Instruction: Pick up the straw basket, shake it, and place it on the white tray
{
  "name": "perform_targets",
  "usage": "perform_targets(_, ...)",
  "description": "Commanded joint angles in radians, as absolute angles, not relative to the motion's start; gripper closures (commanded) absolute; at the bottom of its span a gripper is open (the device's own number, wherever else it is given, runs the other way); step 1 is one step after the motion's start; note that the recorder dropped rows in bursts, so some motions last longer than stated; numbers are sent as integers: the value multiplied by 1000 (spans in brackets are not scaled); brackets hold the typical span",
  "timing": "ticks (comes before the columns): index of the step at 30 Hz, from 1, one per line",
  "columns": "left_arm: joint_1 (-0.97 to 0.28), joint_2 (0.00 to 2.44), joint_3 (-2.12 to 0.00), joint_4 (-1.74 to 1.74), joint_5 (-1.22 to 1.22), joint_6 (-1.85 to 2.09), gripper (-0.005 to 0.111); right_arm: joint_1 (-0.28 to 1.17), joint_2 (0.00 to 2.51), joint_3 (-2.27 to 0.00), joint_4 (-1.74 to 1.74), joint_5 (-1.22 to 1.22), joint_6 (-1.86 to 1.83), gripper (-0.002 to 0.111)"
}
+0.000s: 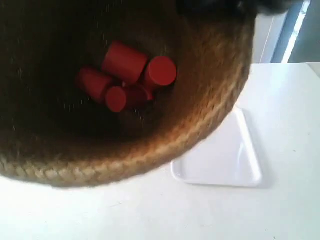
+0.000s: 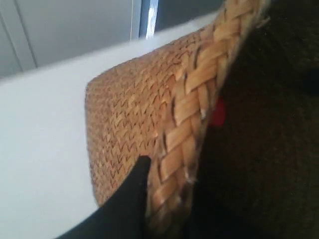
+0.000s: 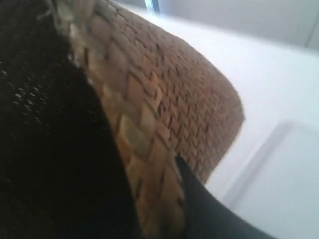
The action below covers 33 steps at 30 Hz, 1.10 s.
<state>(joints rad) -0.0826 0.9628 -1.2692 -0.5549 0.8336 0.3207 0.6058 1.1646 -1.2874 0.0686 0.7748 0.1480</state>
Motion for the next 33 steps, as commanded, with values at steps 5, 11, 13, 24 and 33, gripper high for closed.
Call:
perform_targets(5,-92,988,-1189,-557,821,311,107,608,1237,-1225,78,800,136,108)
perform_targets(11,-92,978,-1186,-539,829,311,107,607,1237,-1221,44,822,136,108)
perform_targets(13,-92,978,-1177,-523,836,311,107,607,1237,-1221,44,818,136,108)
perform_targets(24,-92,972,-1091,-527,786,311,107,607,1241,-1137,49,755,187,108)
perform_targets(33,-92,938,-1083,-528,783,318,107,607,1241,-1137,50,729,189,108)
